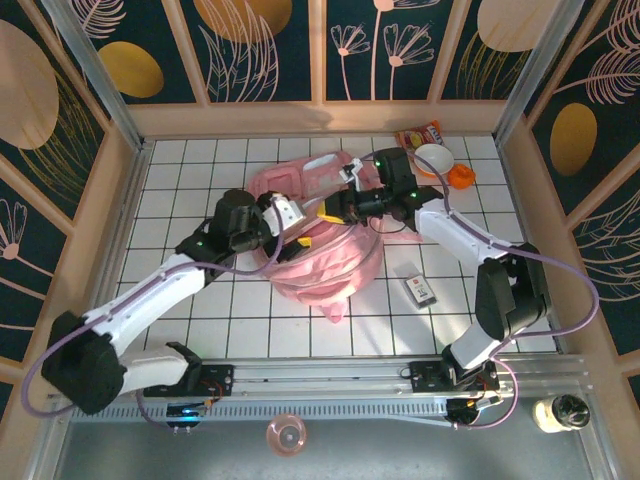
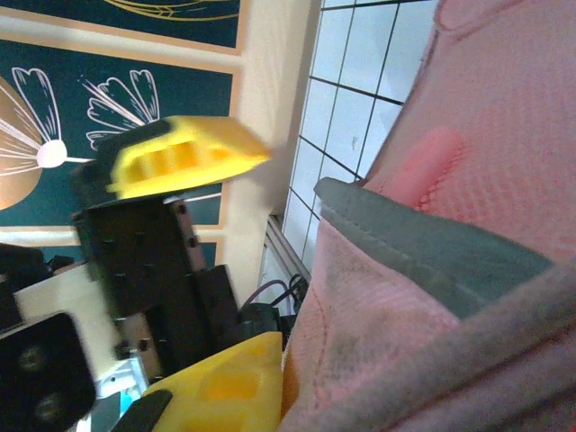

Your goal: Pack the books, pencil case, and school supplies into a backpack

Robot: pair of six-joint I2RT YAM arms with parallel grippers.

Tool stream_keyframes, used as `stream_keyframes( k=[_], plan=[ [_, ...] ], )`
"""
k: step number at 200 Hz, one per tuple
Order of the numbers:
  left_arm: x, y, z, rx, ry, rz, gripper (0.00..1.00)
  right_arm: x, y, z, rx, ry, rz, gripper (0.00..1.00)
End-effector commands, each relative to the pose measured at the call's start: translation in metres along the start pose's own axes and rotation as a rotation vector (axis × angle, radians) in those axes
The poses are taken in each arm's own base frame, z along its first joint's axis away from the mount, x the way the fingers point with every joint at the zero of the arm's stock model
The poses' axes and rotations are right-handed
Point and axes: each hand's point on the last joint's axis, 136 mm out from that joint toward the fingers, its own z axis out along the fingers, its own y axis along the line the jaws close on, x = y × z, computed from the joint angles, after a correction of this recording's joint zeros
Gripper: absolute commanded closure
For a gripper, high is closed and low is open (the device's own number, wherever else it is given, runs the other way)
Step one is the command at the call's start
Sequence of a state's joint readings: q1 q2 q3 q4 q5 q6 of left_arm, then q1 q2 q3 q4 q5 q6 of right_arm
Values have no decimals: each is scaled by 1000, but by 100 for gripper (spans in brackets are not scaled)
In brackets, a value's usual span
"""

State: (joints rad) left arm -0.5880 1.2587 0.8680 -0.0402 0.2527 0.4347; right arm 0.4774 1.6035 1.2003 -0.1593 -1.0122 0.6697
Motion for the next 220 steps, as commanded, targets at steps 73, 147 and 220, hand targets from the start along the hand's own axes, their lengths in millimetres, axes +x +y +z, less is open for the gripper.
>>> stream_keyframes(
  k=[73, 147, 220],
  plan=[
    [-46, 76, -31, -370, -51, -114, 100, 3, -95, -144, 737, -345, 15, 35],
    [-56, 90, -31, -398, -47, -165, 100, 127, -216, -169, 1051, -163, 422, 16],
    [-47, 90, -31, -404, -44, -194, 100, 144, -259, -178, 1229, -20, 447, 13]
  ],
)
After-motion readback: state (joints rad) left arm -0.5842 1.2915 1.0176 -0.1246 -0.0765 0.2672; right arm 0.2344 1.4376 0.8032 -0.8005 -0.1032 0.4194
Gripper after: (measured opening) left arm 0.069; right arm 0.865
